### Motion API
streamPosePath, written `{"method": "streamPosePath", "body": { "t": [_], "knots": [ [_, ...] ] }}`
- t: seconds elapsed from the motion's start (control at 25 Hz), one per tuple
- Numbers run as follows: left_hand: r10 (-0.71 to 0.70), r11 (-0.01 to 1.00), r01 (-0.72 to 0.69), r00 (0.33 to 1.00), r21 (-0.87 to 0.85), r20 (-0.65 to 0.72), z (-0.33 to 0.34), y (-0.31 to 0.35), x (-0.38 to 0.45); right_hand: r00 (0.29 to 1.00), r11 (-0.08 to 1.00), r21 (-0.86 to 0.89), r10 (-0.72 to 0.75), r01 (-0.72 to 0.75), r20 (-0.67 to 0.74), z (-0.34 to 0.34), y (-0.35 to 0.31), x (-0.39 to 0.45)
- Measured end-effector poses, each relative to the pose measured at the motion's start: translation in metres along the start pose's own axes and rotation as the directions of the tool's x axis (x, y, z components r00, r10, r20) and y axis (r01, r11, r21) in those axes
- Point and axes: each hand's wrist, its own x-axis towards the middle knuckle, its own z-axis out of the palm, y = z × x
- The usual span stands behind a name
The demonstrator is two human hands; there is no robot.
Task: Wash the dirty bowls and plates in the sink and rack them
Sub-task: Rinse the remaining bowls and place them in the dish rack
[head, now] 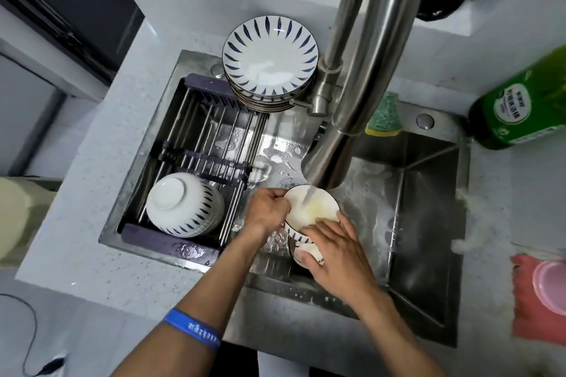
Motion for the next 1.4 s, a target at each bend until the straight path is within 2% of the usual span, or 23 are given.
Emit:
{"method": "streamPosePath", "body": {
  "t": [0.08, 0.12, 0.16, 0.24, 0.32, 0.36, 0.4, 0.48, 0.52, 0.64, 0.68, 0.72, 0.8, 0.84, 0.92, 0.96, 1.04, 1.12, 1.16, 1.2, 1.28, 1.36, 1.4],
  "knots": [
    [-0.009, 0.999, 0.011, 0.998, -0.033, 0.065, -0.008, 0.020, -0.004, 0.997, 0.993, 0.097, 0.056, -0.062, 0.060, -0.006, -0.002, 0.016],
    [0.000, 0.997, 0.009, 0.993, -0.083, 0.114, -0.008, 0.026, -0.011, 0.985, 0.958, 0.231, 0.160, -0.171, 0.066, -0.008, -0.008, 0.026],
    [0.042, 0.994, -0.028, 0.989, -0.101, 0.138, -0.001, 0.025, -0.020, 0.954, 0.853, 0.431, 0.291, -0.294, 0.074, -0.007, -0.015, 0.034],
    [0.251, 0.962, -0.258, 0.964, 0.089, 0.089, 0.020, 0.015, -0.049, 0.842, 0.415, 0.814, 0.516, -0.407, 0.158, -0.009, -0.030, 0.047],
    [0.494, 0.800, -0.509, 0.859, 0.319, 0.130, 0.023, 0.012, -0.055, 0.741, -0.021, 0.935, 0.604, -0.354, 0.294, -0.012, -0.042, 0.047],
    [0.531, 0.728, -0.563, 0.824, 0.393, 0.196, 0.018, 0.020, -0.048, 0.706, -0.126, 0.933, 0.622, -0.336, 0.338, -0.015, -0.045, 0.044],
    [0.485, 0.735, -0.531, 0.847, 0.422, 0.220, 0.010, 0.035, -0.042, 0.688, -0.180, 0.928, 0.628, -0.325, 0.363, -0.019, -0.047, 0.042],
    [0.323, 0.846, -0.381, 0.923, 0.373, 0.211, 0.004, 0.058, -0.031, 0.652, -0.260, 0.919, 0.648, -0.295, 0.393, -0.023, -0.045, 0.044],
    [0.301, 0.854, -0.368, 0.926, 0.366, 0.228, 0.007, 0.061, -0.028, 0.619, -0.303, 0.912, 0.670, -0.277, 0.410, -0.027, -0.043, 0.047],
    [0.398, 0.674, -0.598, 0.788, 0.434, 0.469, 0.015, 0.067, -0.031, 0.562, -0.370, 0.893, 0.695, -0.255, 0.448, -0.039, -0.036, 0.052],
    [0.372, 0.707, -0.597, 0.770, 0.378, 0.519, 0.009, 0.073, -0.025, 0.576, -0.389, 0.887, 0.678, -0.248, 0.458, -0.042, -0.034, 0.050],
    [0.311, 0.805, -0.510, 0.798, 0.303, 0.516, -0.001, 0.083, -0.019, 0.604, -0.413, 0.878, 0.644, -0.241, 0.468, -0.045, -0.036, 0.049],
    [0.153, 0.974, -0.205, 0.904, 0.091, 0.400, -0.018, 0.092, -0.014, 0.638, -0.488, 0.849, 0.591, -0.204, 0.493, -0.050, -0.041, 0.050],
    [0.094, 0.988, -0.046, 0.933, -0.145, 0.348, -0.019, 0.085, -0.015, 0.645, -0.541, 0.826, 0.578, -0.155, 0.500, -0.050, -0.041, 0.054],
    [0.048, 0.799, 0.125, 0.962, -0.588, 0.270, -0.007, 0.058, -0.027, 0.650, -0.630, 0.775, 0.570, -0.047, 0.503, -0.050, -0.038, 0.067],
    [0.025, 0.679, 0.168, 0.967, -0.715, 0.252, 0.003, 0.051, -0.039, 0.644, -0.632, 0.775, 0.583, -0.024, 0.496, -0.051, -0.038, 0.074],
    [-0.061, 0.612, 0.171, 0.984, -0.772, 0.169, 0.009, 0.040, -0.052, 0.610, -0.505, 0.855, 0.644, -0.115, 0.462, -0.049, -0.041, 0.079],
    [0.002, 0.704, 0.070, 0.995, -0.706, 0.101, 0.002, 0.037, -0.057, 0.628, -0.022, 0.927, 0.730, -0.374, 0.271, -0.050, -0.047, 0.072],
    [0.106, 0.788, -0.017, 0.988, -0.616, 0.109, -0.003, 0.040, -0.063, 0.702, 0.229, 0.862, 0.687, -0.453, 0.187, -0.046, -0.048, 0.066],
    [0.169, 0.865, -0.086, 0.977, -0.495, 0.127, -0.006, 0.046, -0.069, 0.778, 0.408, 0.775, 0.607, -0.483, 0.165, -0.043, -0.050, 0.061],
    [0.130, 0.941, -0.098, 0.988, -0.324, 0.081, -0.009, 0.052, -0.067, 0.890, 0.658, 0.600, 0.366, -0.455, 0.273, -0.041, -0.054, 0.052],
    [0.107, 0.949, -0.095, 0.994, -0.299, 0.022, -0.015, 0.060, -0.065, 0.968, 0.951, 0.250, 0.130, -0.183, 0.216, -0.044, -0.046, 0.050],
    [0.090, 0.941, -0.089, 0.996, -0.327, -0.013, -0.019, 0.061, -0.062, 0.983, 0.987, 0.138, 0.053, -0.078, 0.176, -0.048, -0.045, 0.054]
  ]
}}
